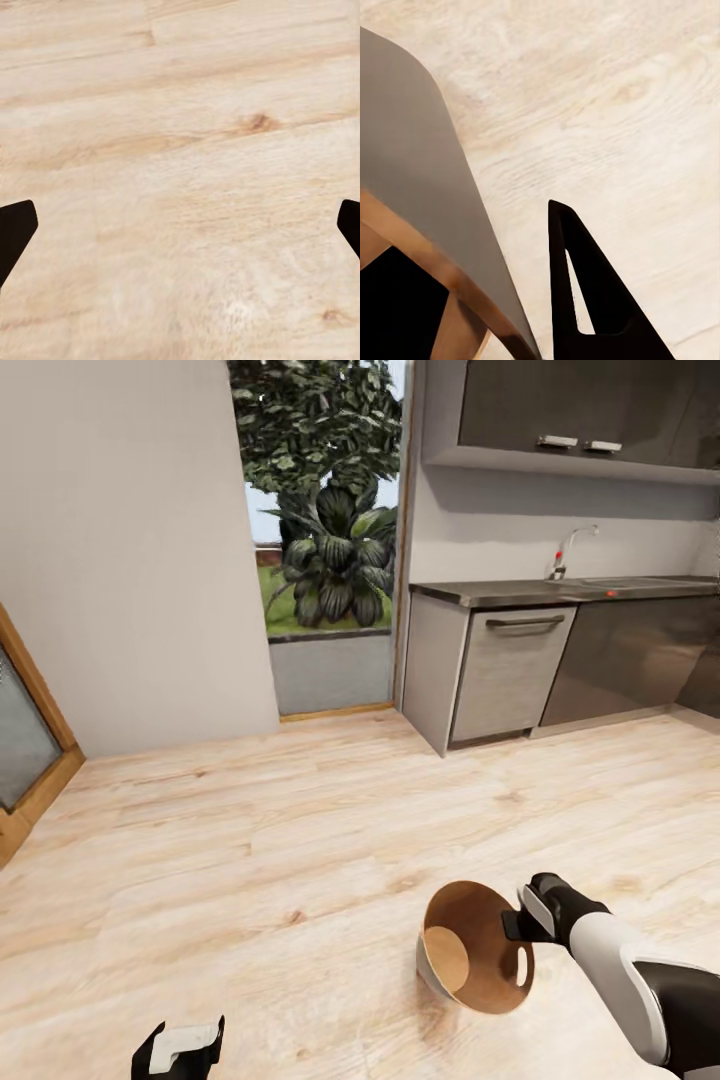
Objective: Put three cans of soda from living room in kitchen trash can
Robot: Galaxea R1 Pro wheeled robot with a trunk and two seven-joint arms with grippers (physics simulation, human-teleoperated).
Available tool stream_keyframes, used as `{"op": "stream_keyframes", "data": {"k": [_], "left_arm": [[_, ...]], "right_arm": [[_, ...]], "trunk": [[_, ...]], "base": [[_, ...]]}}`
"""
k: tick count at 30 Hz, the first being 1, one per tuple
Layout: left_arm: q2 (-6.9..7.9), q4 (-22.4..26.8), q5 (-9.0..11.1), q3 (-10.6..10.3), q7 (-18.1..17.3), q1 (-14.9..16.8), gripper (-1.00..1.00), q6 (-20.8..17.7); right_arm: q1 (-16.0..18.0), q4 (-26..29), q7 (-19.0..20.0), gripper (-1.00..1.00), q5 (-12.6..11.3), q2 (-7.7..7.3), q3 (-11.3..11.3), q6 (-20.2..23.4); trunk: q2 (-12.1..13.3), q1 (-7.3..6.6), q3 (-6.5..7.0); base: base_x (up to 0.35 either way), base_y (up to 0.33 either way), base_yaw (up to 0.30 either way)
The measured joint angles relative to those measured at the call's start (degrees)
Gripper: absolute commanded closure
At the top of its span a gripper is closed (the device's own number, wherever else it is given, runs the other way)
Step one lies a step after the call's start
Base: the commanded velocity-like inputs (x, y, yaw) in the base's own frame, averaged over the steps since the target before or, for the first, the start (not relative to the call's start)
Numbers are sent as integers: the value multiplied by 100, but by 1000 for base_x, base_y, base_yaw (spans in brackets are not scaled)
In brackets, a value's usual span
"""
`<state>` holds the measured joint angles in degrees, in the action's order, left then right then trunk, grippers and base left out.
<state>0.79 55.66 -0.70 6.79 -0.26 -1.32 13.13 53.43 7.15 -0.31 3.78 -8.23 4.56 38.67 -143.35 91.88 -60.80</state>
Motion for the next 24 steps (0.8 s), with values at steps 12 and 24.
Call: {"op": "stream_keyframes", "data": {"k": [12, 24], "left_arm": [[-17, -2, 0, -2, 0, 0, -100, -4], [-18, -2, 0, -2, 0, 0, -100, -4]], "right_arm": [[-121, 11, 213, 100, -5, 9, 24, -40], [-373, 18, 469, 100, 13, -27, -4, -687]], "trunk": [[170, -108, 249], [652, -371, 464]], "base": [[0, 0, 0], [0, 0, 0]]}}
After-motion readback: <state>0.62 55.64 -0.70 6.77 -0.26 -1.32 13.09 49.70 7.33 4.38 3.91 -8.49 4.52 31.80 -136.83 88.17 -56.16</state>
